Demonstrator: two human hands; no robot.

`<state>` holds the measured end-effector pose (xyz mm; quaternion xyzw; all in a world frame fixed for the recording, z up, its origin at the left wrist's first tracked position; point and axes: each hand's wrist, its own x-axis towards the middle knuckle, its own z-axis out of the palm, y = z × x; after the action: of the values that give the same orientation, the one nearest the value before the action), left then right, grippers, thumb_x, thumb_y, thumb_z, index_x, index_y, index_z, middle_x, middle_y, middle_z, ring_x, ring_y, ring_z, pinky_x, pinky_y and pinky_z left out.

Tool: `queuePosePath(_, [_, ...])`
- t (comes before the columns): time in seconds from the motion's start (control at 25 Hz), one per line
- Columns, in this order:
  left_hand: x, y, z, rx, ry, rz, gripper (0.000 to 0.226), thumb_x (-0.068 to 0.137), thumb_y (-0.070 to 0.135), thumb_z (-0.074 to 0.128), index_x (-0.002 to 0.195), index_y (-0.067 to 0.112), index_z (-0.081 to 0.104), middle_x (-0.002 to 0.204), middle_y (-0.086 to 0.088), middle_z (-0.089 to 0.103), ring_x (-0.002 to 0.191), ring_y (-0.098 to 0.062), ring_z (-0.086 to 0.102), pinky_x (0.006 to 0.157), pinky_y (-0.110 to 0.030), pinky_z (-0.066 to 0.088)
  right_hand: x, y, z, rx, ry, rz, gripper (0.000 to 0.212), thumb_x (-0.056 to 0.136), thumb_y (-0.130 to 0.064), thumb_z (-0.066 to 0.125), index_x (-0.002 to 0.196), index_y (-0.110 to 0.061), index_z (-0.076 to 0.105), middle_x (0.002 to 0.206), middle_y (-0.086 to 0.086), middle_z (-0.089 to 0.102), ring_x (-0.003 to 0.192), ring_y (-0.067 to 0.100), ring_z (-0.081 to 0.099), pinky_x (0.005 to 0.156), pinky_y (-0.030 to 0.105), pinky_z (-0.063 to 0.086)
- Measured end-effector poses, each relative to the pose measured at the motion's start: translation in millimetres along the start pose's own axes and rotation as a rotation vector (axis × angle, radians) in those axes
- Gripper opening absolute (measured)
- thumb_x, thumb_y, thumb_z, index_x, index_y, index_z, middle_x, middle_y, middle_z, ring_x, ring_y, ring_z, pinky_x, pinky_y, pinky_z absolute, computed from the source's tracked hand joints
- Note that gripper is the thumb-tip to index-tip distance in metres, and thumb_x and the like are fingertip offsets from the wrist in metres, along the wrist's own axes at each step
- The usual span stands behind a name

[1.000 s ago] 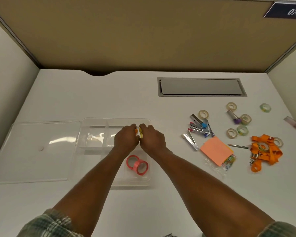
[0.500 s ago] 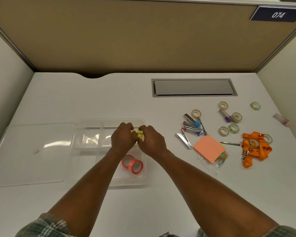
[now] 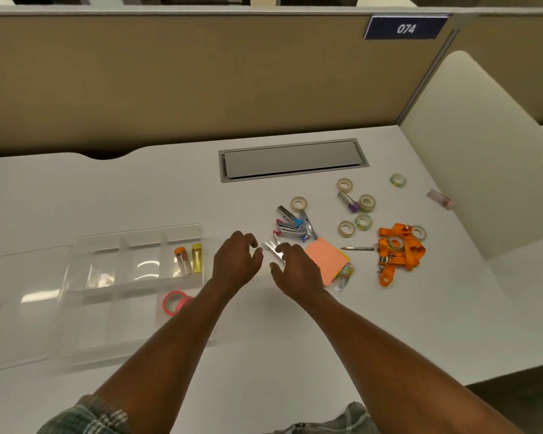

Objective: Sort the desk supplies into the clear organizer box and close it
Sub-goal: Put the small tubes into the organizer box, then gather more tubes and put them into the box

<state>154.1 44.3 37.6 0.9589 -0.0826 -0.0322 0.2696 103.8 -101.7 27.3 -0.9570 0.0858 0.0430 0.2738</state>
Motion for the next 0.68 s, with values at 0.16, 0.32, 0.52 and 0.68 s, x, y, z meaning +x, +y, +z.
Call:
queuePosePath(0.16, [2.1, 44.6, 34.8, 0.027, -0.07, -0.004, 0.025, 0.091, 0.037, 0.062, 0.107, 0.018, 0.066, 0.106, -0.002, 0.064, 0.091, -0.016, 0.062, 0.07, -0.022, 0.039, -1.9, 54.2, -30.9, 0.016, 0.011, 0.059, 0.04, 0.092, -0.037, 0.062, 0.129, -0.024, 0.055, 0.125, 0.0, 0.061, 0.108, 0.021, 0.063, 0.083, 0.033, 0.051])
queuePosePath(0.32, [8.0, 86.3, 67.3, 0.036, -0.118, 0.011, 0.026, 0.09, 0.038, 0.063, 0.106, 0.019, 0.066, 0.108, -0.001, 0.065, 0.097, -0.016, 0.062, 0.075, -0.024, 0.043, 1.1, 103.0, -58.8, -0.011, 0.003, 0.092, 0.038, 0.093, -0.039, 0.059, 0.127, -0.024, 0.055, 0.124, 0.0, 0.06, 0.108, 0.02, 0.063, 0.086, 0.033, 0.05])
queuePosePath(0.52, [16.5, 131.1, 109.3, 0.063, -0.141, 0.086, 0.032, 0.087, 0.038, 0.065, 0.112, 0.018, 0.064, 0.113, -0.005, 0.063, 0.104, -0.021, 0.06, 0.083, -0.032, 0.05, 1.9, 158.5, -88.1, -0.002, 0.037, 0.107, 0.036, 0.091, -0.036, 0.061, 0.124, -0.021, 0.059, 0.118, 0.004, 0.062, 0.111, 0.023, 0.061, 0.082, 0.035, 0.051])
queuePosePath(0.68, [14.8, 150.3, 143.6, 0.214, -0.235, 0.187, 0.056, 0.089, 0.044, 0.06, 0.139, 0.021, 0.049, 0.141, -0.01, 0.048, 0.128, -0.028, 0.046, 0.101, -0.039, 0.045, 3.6, 201.4, -111.0, -0.096, 0.135, 0.065, 0.038, 0.09, -0.031, 0.065, 0.124, -0.015, 0.063, 0.121, 0.008, 0.062, 0.116, 0.028, 0.057, 0.09, 0.038, 0.048])
